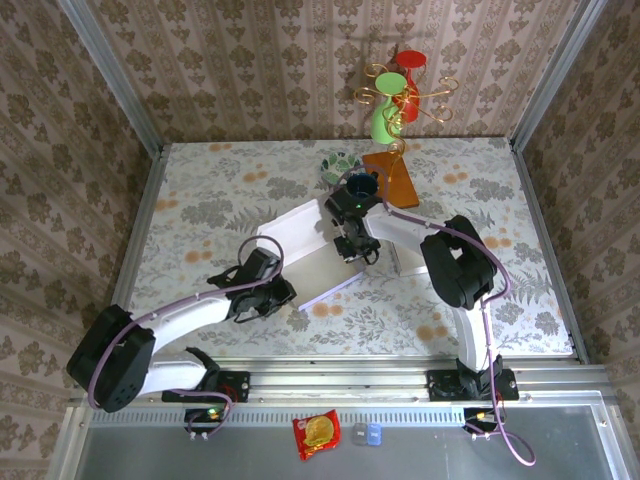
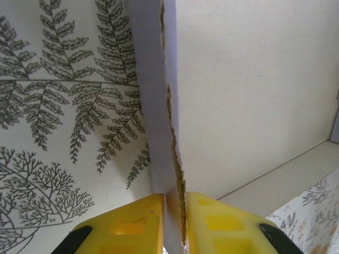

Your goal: Fold the paper box

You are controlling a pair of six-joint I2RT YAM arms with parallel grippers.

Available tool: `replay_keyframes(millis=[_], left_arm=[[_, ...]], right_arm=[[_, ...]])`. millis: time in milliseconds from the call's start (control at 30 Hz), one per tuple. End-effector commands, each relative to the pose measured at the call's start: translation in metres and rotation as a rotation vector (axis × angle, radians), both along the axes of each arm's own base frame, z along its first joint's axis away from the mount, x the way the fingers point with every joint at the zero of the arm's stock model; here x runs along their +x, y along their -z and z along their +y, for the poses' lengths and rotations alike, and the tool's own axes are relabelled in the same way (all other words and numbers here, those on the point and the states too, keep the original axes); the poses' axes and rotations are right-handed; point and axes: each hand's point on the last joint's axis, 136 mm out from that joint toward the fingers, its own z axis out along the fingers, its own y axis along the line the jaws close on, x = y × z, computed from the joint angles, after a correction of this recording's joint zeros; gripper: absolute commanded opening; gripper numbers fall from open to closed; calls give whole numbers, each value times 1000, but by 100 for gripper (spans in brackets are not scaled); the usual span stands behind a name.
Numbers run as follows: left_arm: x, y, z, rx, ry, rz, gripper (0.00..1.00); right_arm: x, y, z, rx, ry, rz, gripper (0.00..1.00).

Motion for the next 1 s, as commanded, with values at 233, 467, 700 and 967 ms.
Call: replay_keyframes(millis=[233, 467, 700, 967], left_arm=[[8, 0, -1, 16, 22, -9, 16], [12, -2, -4, 2, 29, -27, 12], [15, -3, -6, 0, 42, -28, 10], [13, -3, -5, 5, 48, -22, 9]], right_arm=[[0, 8, -16, -234, -18, -39, 11], [-4, -2, -8, -300, -55, -86, 2], [-7, -7, 0, -332, -76, -95, 2], [-3, 1, -1, -298, -55, -65, 21]])
